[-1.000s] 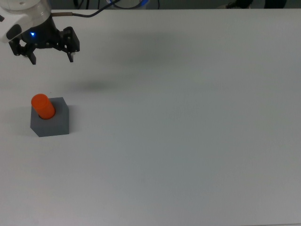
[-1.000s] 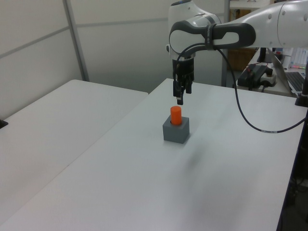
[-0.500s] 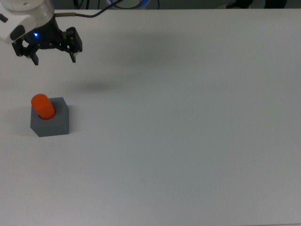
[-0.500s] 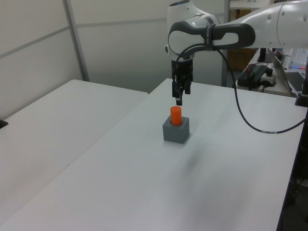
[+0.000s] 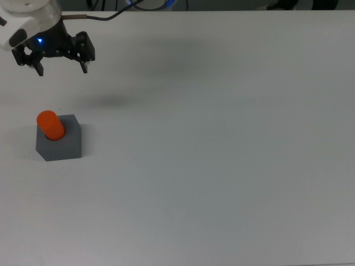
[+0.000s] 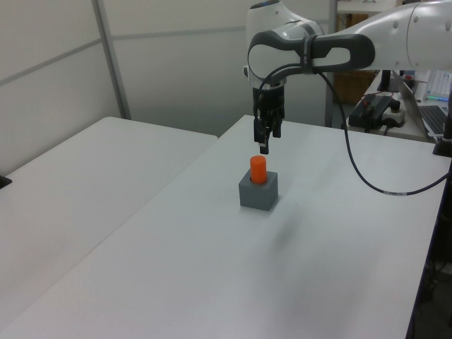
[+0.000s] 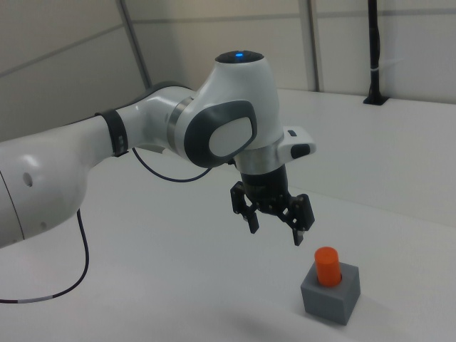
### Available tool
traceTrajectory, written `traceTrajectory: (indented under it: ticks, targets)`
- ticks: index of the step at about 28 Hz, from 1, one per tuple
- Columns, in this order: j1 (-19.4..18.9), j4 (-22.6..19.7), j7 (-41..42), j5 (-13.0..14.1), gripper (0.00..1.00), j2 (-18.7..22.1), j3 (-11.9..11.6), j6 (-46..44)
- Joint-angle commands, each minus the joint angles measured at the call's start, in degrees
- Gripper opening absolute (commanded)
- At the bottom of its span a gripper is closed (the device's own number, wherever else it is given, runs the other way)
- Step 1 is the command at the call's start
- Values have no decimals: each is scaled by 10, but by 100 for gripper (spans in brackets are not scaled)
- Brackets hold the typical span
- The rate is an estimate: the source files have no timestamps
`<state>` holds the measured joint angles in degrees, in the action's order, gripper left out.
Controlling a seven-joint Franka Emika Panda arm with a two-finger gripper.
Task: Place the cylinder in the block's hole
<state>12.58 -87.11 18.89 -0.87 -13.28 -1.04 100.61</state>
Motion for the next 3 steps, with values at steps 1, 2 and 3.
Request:
traceTrajectory:
  ticks: [1,2,3]
  targets:
    - [-3,6,-6,0,100,0,-6,-22]
    - [-2,7,-6,-1,100,0,-7,-22]
    - [-2,7,-6,-1,100,0,-7,-21]
